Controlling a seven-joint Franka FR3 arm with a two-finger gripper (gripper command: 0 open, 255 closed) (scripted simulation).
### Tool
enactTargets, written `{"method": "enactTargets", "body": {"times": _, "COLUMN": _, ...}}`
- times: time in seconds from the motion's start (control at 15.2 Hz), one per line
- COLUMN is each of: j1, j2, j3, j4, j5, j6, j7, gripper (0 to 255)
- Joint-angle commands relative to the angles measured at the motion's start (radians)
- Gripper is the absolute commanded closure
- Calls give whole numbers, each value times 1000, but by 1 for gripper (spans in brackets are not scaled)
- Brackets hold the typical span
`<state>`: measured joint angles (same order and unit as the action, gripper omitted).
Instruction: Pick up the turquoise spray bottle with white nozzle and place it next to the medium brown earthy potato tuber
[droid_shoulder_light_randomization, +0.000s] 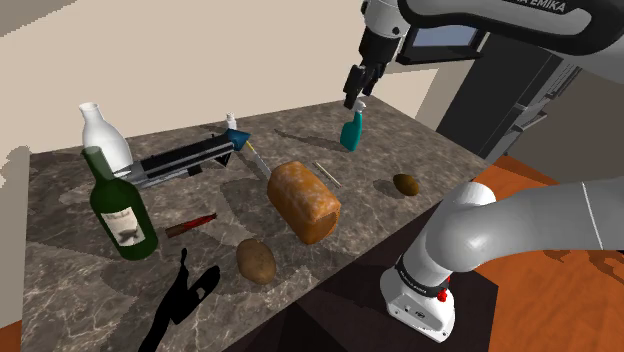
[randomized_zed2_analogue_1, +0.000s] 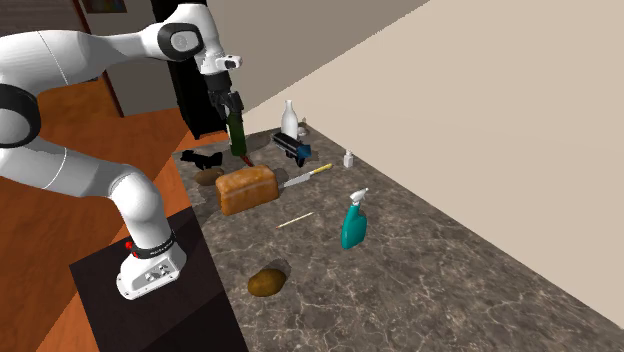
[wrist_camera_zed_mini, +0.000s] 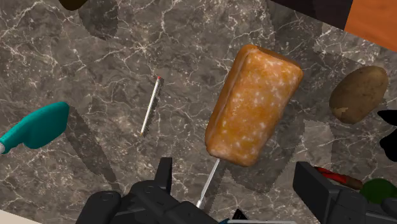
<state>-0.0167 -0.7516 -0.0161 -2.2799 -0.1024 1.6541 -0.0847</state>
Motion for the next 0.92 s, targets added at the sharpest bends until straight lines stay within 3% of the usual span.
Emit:
{"method": "enactTargets", "body": {"times": 0.0, "j1": 0, "j2": 0, "j3": 0, "j4": 0, "j5": 0, "j6": 0, "j7": 0, "gripper": 0}}
{"method": "enactTargets", "body": {"times": 0.86, "j1": -65, "j2": 231, "j3": -260, "j4": 21, "j5": -95, "j6": 229, "j7": -260, "gripper": 0}}
